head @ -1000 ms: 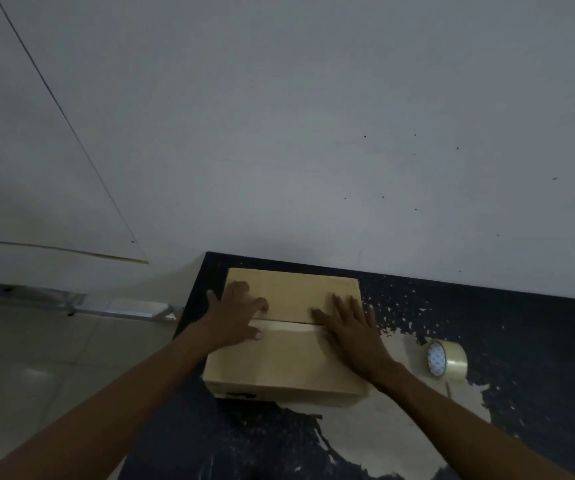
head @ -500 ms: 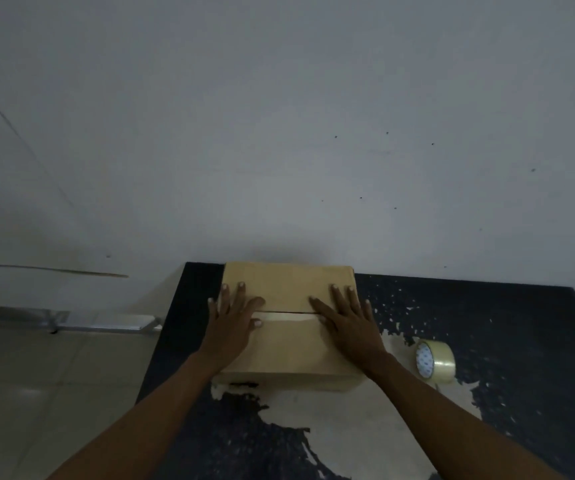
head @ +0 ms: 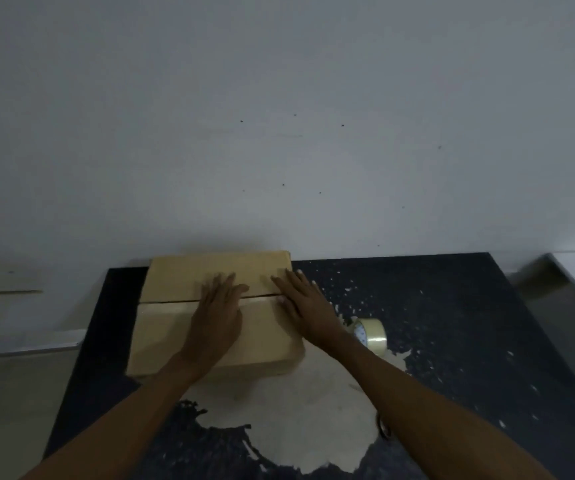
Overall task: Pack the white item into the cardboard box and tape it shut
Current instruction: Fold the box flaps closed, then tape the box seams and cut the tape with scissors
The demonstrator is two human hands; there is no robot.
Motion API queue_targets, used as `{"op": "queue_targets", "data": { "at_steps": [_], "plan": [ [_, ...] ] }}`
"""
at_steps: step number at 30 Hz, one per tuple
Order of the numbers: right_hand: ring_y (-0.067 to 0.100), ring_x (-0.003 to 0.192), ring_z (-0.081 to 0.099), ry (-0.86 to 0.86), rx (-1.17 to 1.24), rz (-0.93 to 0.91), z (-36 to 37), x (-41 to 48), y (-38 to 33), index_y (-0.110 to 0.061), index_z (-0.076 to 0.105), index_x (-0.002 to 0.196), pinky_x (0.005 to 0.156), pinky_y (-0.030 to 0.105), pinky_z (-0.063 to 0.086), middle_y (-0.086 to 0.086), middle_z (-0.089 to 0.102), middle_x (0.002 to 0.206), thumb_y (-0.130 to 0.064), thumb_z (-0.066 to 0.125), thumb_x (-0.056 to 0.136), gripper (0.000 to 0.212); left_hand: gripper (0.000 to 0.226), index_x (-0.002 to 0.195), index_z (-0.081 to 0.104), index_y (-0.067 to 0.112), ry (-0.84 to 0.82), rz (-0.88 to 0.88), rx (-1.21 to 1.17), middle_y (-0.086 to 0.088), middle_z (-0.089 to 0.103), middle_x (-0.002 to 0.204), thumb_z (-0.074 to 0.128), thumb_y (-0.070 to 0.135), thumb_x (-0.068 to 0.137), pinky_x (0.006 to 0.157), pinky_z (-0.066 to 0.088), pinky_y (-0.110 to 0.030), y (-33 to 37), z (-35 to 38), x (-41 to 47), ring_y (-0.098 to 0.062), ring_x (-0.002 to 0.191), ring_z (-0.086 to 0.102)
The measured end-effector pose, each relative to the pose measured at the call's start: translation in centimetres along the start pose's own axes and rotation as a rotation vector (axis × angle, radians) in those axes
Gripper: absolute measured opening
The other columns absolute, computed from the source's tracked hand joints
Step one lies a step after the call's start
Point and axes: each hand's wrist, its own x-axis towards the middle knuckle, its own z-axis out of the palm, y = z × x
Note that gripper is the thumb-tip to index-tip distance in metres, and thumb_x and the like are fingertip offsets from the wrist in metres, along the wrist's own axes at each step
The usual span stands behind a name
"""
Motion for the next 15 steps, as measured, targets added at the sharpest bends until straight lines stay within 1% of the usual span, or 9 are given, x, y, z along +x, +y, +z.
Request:
{"op": "queue_targets", "data": {
  "at_steps": [2,4,6,8,10,11,13,14,15],
  "plan": [
    [0.022,0.147,0.02,0.082,0.013,0.016,-1.3,-1.3,2.1,-0.031,0.032,0.149,0.116,0.039,0.021,0.004,0.031,0.157,-0.044,0.025,0.102,0.049,0.045,0.126,0.059,0.012,0.026,0.123,-0.059,-0.014,0.05,0.142,0.035,0.012,0.088,0.115,0.031,-0.05,3.8,0.2,0.9,-0.036,0.139,0.038],
    [0.025,0.138,0.038,0.129,0.024,0.082,-2.5,-3.1,5.5,-0.021,0.041,0.145,0.11,0.038,0.037,0.009,0.044,0.148,-0.033,0.034,0.101,0.046,0.041,0.124,0.061,0.011,0.053,0.277,-0.148,-0.01,0.054,0.137,0.04,0.008,0.089,0.114,0.036,-0.042,7.7,0.7,1.5,-0.03,0.134,0.042],
    [0.03,0.125,0.052,0.162,0.049,0.205,-3.5,-4.9,9.1,-0.013,0.05,0.138,0.102,0.037,0.044,0.014,0.055,0.136,-0.016,0.047,0.097,0.041,0.033,0.116,0.065,0.01,0.045,0.389,-0.286,-0.009,0.061,0.126,0.045,0.007,0.09,0.105,0.042,-0.031,11.3,1.5,1.6,-0.023,0.122,0.051],
    [0.034,0.115,0.056,0.168,0.088,0.387,-4.4,-6.6,11.9,-0.01,0.056,0.13,0.095,0.039,0.047,0.016,0.059,0.126,-0.012,0.052,0.095,0.035,0.031,0.112,0.065,0.011,-0.071,0.407,-0.432,-0.006,0.063,0.117,0.042,0.012,0.092,0.094,0.044,-0.024,14.5,2.8,1.6,-0.016,0.109,0.055],
    [0.036,0.11,0.057,0.11,0.157,0.597,-4.8,-7.7,14.0,-0.007,0.053,0.127,0.09,0.043,0.05,0.018,0.057,0.122,-0.024,0.055,0.096,0.036,0.025,0.107,0.063,0.012,-0.246,0.304,-0.562,-0.004,0.064,0.109,0.041,0.016,0.095,0.083,0.043,-0.021,17.2,5.0,1.1,-0.012,0.098,0.056],
    [0.035,0.107,0.058,0.064,0.226,0.682,-4.7,-8.0,14.7,-0.005,0.051,0.126,0.087,0.044,0.052,0.017,0.057,0.12,-0.036,0.058,0.094,0.046,0.022,0.103,0.063,0.012,-0.322,0.21,-0.633,-0.005,0.065,0.105,0.043,0.014,0.095,0.079,0.041,-0.02,18.2,6.2,0.8,-0.011,0.092,0.056],
    [0.026,0.099,0.061,0.032,0.416,0.774,-4.1,-8.2,15.8,-0.003,0.054,0.121,0.078,0.035,0.053,0.009,0.061,0.11,-0.057,0.062,0.085,0.065,0.019,0.1,0.064,0.01,-0.434,-0.007,-0.718,-0.005,0.067,0.102,0.046,0.008,0.095,0.078,0.038,-0.016,19.7,8.7,0.0,-0.007,0.09,0.055],
    [0.022,0.096,0.059,0.01,0.489,0.799,-4.0,-8.0,15.8,-0.004,0.057,0.118,0.073,0.03,0.049,0.005,0.061,0.104,-0.058,0.061,0.085,0.064,0.02,0.103,0.064,0.01,-0.475,-0.105,-0.715,-0.004,0.068,0.104,0.046,0.006,0.095,0.078,0.039,-0.014,20.1,9.8,-0.4,-0.005,0.092,0.055],
    [0.02,0.093,0.056,-0.014,0.545,0.837,-4.0,-7.9,15.8,-0.005,0.059,0.117,0.071,0.028,0.045,0.004,0.059,0.102,-0.05,0.06,0.089,0.053,0.021,0.106,0.064,0.012,-0.508,-0.187,-0.695,-0.002,0.067,0.107,0.046,0.007,0.096,0.079,0.04,-0.013,20.5,10.8,-0.8,-0.005,0.094,0.057]
  ]
}}
